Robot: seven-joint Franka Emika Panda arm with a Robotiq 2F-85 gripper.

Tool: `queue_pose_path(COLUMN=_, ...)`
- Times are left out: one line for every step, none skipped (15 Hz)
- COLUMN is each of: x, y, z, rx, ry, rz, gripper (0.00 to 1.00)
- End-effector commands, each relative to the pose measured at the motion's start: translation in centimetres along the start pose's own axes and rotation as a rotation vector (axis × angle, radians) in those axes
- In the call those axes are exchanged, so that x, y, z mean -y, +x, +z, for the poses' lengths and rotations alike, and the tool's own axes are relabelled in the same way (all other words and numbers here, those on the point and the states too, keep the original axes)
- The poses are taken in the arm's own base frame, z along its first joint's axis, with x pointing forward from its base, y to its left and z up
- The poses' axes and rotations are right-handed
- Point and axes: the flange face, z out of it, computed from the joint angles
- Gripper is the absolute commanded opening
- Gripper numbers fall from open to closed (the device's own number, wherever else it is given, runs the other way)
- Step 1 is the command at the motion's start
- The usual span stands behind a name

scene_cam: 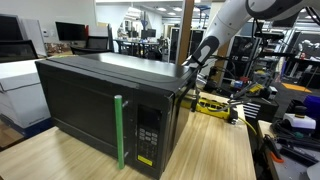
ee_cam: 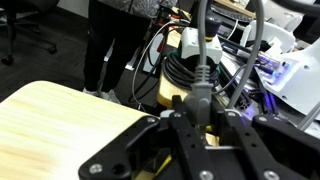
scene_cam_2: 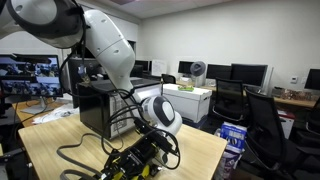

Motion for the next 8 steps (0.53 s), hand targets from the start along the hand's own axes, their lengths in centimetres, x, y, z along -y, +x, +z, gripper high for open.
queue_pose_path(x=0.94, y=0.00, z=-0.17, rx=-0.020, ry=-0.030, rz=0.001, gripper=0.08)
queue_pose_path(x=0.83, y=0.08, z=-0.20, rx=-0.030, ry=-0.038, rz=0.011, gripper=0.08)
queue_pose_path(x=0.65, y=0.22, z=-0.14, rx=-0.037, ry=-0.044, rz=0.018, gripper=0.08)
queue_pose_path(x=0.42, y=0.42, z=0.03, rx=-0.041, ry=-0.046, rz=0.024, gripper=0.08)
queue_pose_path(x=0.32, y=0.57, z=0.14, rx=-0.046, ry=-0.050, rz=0.027, gripper=0.08)
queue_pose_path(x=0.28, y=0.70, z=0.20, rx=-0.053, ry=-0.053, rz=0.028, gripper=0.08)
queue_pose_path(x=0.29, y=0.79, z=0.20, rx=-0.060, ry=-0.053, rz=0.028, gripper=0.08)
queue_pose_path(x=0.33, y=0.91, z=0.20, rx=-0.065, ry=-0.053, rz=0.027, gripper=0.08)
